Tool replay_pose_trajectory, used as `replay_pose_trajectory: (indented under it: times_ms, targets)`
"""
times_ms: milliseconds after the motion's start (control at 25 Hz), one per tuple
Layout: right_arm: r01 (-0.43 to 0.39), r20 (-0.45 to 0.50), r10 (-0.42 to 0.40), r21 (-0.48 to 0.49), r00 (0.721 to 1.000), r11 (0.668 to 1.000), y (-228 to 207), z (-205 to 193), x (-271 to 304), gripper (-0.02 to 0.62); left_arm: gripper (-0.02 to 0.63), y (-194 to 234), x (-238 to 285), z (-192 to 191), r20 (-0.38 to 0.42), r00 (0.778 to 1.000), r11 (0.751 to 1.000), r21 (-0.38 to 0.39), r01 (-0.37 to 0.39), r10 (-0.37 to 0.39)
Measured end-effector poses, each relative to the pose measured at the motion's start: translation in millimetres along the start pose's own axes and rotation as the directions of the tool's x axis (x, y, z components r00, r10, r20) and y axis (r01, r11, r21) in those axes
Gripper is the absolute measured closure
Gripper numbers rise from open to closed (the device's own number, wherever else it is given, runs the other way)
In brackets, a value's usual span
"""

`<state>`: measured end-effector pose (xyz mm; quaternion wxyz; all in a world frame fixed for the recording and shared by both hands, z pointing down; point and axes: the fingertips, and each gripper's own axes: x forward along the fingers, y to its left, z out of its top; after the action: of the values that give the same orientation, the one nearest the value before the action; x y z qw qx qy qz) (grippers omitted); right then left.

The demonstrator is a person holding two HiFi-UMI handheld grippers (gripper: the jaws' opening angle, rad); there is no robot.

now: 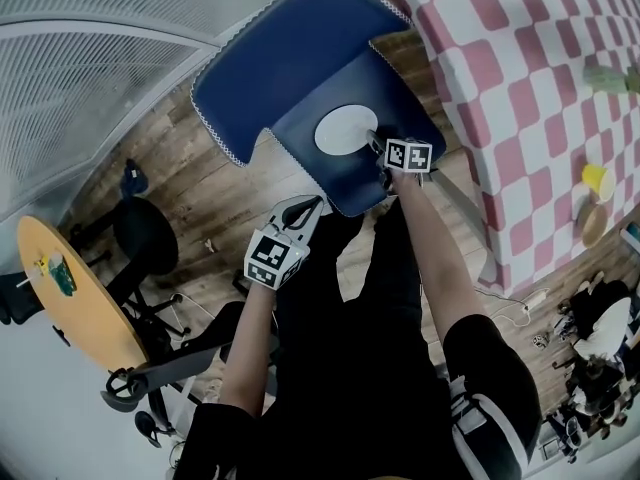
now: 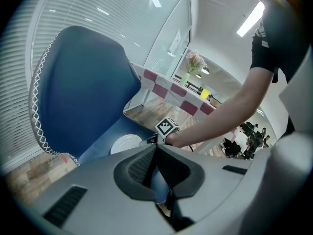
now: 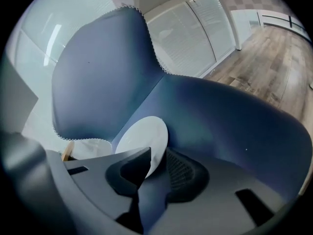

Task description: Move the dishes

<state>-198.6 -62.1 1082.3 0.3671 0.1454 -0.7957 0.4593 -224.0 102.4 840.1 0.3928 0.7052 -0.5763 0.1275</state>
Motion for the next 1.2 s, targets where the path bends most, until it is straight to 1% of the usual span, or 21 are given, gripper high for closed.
replay_pose_trajectory:
  times_ms: [40,80,160,200,320,480,600,840,1080,1200]
  targets:
    - [-0.008,0.005,0.008,0.022,1.0,1.0,1,0,2,0.488,0.583,0,0,2,0.006,1.0,1.0,0.001,0.001,-0.001]
    - [-0.019,0.019,0.018,0.068,1.0,0.997,1,1,4,0.485,0.583,1,-1,4,0.013,1.0,1.0,-0.001,0.001,-0.001]
    - [-0.048,0.055,0.039,0.187,0.998,0.981,-1,2,5,0.509,0.583,3,-3,9,0.026,1.0,1.0,-0.008,-0.003,0.003]
    - [-0.059,0.066,0.045,0.227,0.997,0.972,-1,3,6,0.52,0.583,3,-4,10,0.03,1.0,1.0,-0.01,-0.005,0.005]
    - [-0.091,0.082,0.072,0.266,0.994,0.96,0,4,6,0.537,0.583,3,-6,14,0.042,0.999,1.0,-0.009,-0.002,0.003]
    - [-0.169,0.135,0.13,0.331,0.982,0.929,8,10,-3,0.557,0.583,0,-10,17,0.052,0.999,1.0,-0.022,0.007,-0.006]
    - [-0.19,0.143,0.15,0.327,0.978,0.926,21,13,-11,0.563,0.583,-4,-16,20,0.046,0.999,1.0,-0.023,0.011,-0.01]
    - [-0.176,0.086,0.159,0.262,0.984,0.949,45,16,-27,0.566,0.583,-18,-32,40,0.045,0.999,1.0,-0.011,0.018,-0.018]
    - [-0.182,0.088,0.164,0.274,0.983,0.944,74,19,-56,0.566,0.583,-35,-58,59,0.041,0.999,1.0,-0.01,0.022,-0.021]
    - [-0.179,0.085,0.162,0.267,0.983,0.947,88,24,-77,0.566,0.583,-45,-73,73,0.038,0.999,1.0,0.004,0.025,-0.026]
